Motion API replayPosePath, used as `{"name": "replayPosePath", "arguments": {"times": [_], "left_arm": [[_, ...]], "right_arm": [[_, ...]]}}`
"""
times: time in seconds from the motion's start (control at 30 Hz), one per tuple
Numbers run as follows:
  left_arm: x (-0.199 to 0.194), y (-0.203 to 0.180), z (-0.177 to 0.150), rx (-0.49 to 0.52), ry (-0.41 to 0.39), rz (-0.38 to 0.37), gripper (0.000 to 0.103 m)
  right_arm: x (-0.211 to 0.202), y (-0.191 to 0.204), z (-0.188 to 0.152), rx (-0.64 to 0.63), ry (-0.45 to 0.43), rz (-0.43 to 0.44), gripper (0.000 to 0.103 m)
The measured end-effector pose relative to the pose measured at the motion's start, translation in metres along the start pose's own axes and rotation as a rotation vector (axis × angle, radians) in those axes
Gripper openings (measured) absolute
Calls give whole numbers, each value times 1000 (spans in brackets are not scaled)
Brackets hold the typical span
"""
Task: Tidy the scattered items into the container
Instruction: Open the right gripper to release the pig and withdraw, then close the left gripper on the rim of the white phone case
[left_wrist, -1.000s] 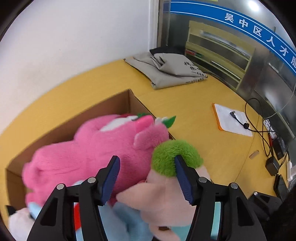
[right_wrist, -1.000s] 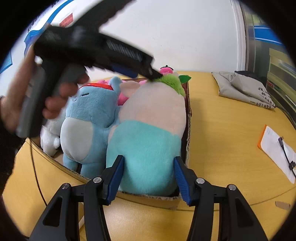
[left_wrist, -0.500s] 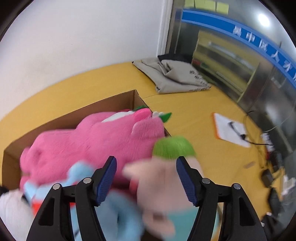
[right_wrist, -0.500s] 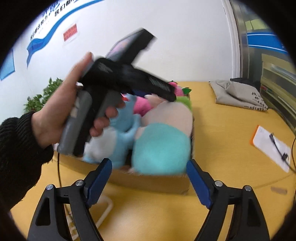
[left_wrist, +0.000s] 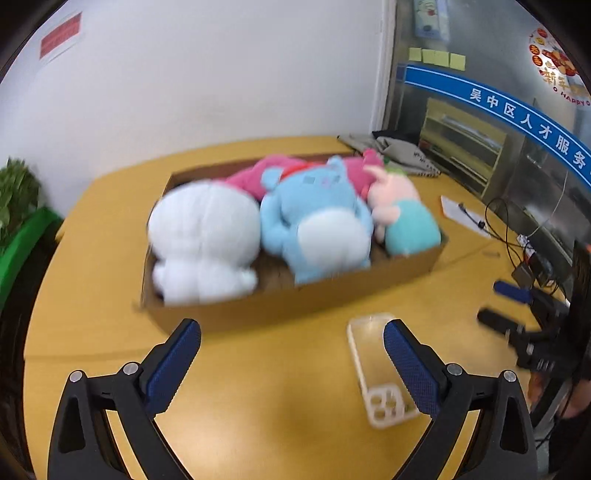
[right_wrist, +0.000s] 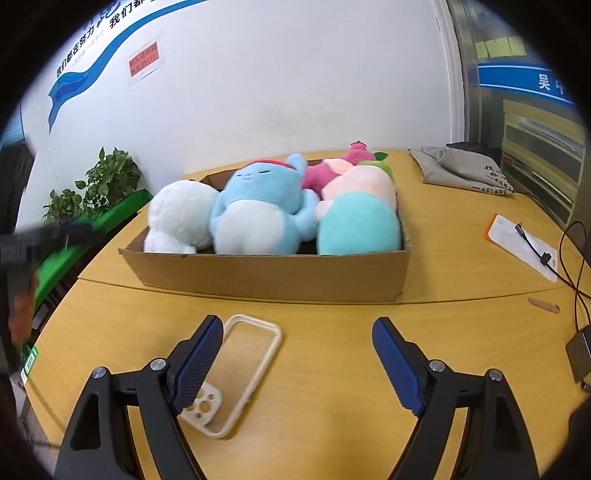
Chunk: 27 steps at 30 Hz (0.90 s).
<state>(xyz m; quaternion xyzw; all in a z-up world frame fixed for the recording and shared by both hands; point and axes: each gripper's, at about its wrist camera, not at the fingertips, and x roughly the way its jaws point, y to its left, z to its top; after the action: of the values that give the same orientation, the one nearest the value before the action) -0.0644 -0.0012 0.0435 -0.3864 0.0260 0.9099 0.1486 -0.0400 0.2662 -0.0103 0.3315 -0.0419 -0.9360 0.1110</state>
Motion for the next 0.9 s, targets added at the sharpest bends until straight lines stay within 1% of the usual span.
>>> {"name": "replayPosePath", "arguments": {"times": [0.07,0.17,0.23,0.33,0.4,0.63,0.9], "left_arm": [[0,4,-24,-50,20,-27,101],[7,0,-45,-104,44,-80,101],[12,-9,-52,-114,54,-111,101],[20,-27,-54,-115,54,-162,101],[26,-36,-53,-106,68,-186,101],[50,-50,-60,-101,135,-206,100],[74,-53,-72,-120,192,-225,96]], "right_arm": [[-6,9,-4,-8,-7,-15,83],[-12,19,-6,-28,2,-36,83],[-17,23,-8,-37,2,-56,83],[-22,23,-11,-36,10,-84,83],[-26,21,-13,-30,11,-101,83],[-20,12,-17,-14,34,-122,83],[4,9,-20,-3,78,-101,83]]}}
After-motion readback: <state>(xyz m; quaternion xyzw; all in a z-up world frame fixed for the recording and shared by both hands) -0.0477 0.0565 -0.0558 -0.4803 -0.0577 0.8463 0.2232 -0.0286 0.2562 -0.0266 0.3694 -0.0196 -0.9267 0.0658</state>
